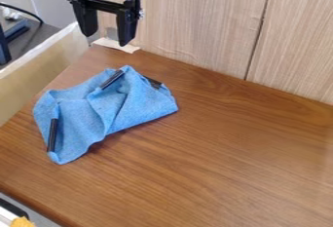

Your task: Move the cloth from left to the middle of the table

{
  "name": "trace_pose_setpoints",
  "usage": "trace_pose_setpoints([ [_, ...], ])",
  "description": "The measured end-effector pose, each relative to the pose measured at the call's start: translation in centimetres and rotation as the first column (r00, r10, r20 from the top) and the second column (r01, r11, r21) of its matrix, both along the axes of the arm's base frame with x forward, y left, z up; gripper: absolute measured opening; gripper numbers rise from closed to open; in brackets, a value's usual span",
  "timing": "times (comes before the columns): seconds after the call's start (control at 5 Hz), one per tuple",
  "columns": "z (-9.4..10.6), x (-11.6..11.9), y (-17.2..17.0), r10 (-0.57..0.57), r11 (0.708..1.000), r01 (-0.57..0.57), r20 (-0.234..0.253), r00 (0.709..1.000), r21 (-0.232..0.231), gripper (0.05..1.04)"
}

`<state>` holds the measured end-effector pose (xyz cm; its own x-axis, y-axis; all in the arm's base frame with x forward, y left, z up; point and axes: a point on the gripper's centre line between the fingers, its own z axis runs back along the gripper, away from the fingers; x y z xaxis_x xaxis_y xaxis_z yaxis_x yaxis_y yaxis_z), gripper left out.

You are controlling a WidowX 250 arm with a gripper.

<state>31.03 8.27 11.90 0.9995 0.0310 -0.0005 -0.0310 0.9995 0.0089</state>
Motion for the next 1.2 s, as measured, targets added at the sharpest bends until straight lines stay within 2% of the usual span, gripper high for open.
trace_pose_setpoints([
  [0.2, -1.2, -0.1, 0.0, 0.001, 1.000, -0.002, -0.035, 0.999, -0.014, 1.000],
  [0.4, -2.6, -0.1, 1.4, 0.047, 0.998, -0.049, -0.046, 0.998, -0.041, 1.000],
  [0.6, -4.0, -0.2, 3.5, 0.079, 0.997, -0.080, -0.041, 0.996, -0.024, 1.000],
  [0.8, -6.7, -1.2, 4.4, 0.084, 0.996, -0.085, -0.039, 0.996, -0.035, 1.000],
  [1.0, -9.4, -1.6, 4.0, 0.024, 0.997, -0.026, -0.025, 0.999, -0.076, 1.000],
  [1.2, -11.5, -2.1, 3.6, 0.011, 0.995, -0.005, 0.060, 0.998, -0.095, 1.000],
])
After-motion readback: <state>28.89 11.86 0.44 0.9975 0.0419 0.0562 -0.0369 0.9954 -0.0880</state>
